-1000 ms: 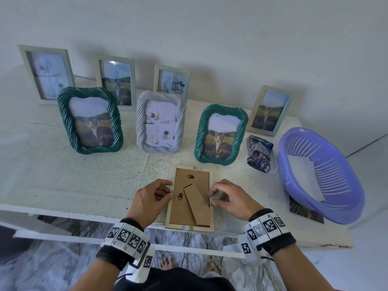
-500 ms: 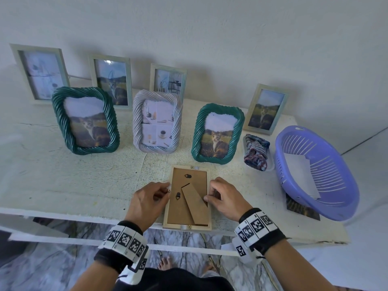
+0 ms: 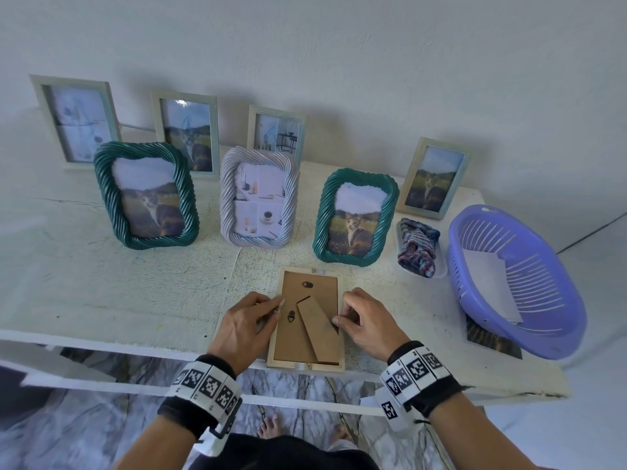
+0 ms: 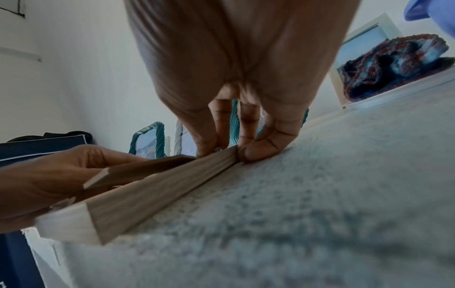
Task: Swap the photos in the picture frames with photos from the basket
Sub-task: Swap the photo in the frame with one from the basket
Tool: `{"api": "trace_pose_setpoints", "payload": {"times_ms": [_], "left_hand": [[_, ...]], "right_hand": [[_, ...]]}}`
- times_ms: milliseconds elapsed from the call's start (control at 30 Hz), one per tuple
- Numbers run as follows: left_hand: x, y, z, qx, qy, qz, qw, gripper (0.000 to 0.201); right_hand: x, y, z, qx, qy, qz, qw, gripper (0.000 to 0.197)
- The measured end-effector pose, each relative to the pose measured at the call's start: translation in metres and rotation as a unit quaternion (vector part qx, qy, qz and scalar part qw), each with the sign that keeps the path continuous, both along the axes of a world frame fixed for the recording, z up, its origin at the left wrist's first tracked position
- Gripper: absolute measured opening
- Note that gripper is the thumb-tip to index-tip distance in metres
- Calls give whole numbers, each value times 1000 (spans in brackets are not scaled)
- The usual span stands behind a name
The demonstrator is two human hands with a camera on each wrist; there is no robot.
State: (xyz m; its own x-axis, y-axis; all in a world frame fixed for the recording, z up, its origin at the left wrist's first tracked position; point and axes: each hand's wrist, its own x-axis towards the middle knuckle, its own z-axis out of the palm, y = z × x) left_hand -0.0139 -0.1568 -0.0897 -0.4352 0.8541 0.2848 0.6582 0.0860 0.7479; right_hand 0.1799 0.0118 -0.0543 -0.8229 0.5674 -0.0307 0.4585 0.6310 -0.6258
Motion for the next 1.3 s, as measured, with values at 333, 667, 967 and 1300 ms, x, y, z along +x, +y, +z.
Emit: {"api": "trace_pose_setpoints", "payload": {"times_ms": [333,667,967,1300], "left_hand": [[-6,4,-1,-18,-27,-29,999,23],[-3,2,0,-11,-38,-2,999,32],[-3,1,-2,-26,-59,13,998,34],[-2,3,-2,-39,-60,22,997,34]], "right_hand": [[-1,0,1,0,-10,-1,1000,28],[-7,3,8,48,-31,-13,998,20],[-48,10,16,132,-113,10,985,49],[-44,2,16,115,-150,17,982,56]]}}
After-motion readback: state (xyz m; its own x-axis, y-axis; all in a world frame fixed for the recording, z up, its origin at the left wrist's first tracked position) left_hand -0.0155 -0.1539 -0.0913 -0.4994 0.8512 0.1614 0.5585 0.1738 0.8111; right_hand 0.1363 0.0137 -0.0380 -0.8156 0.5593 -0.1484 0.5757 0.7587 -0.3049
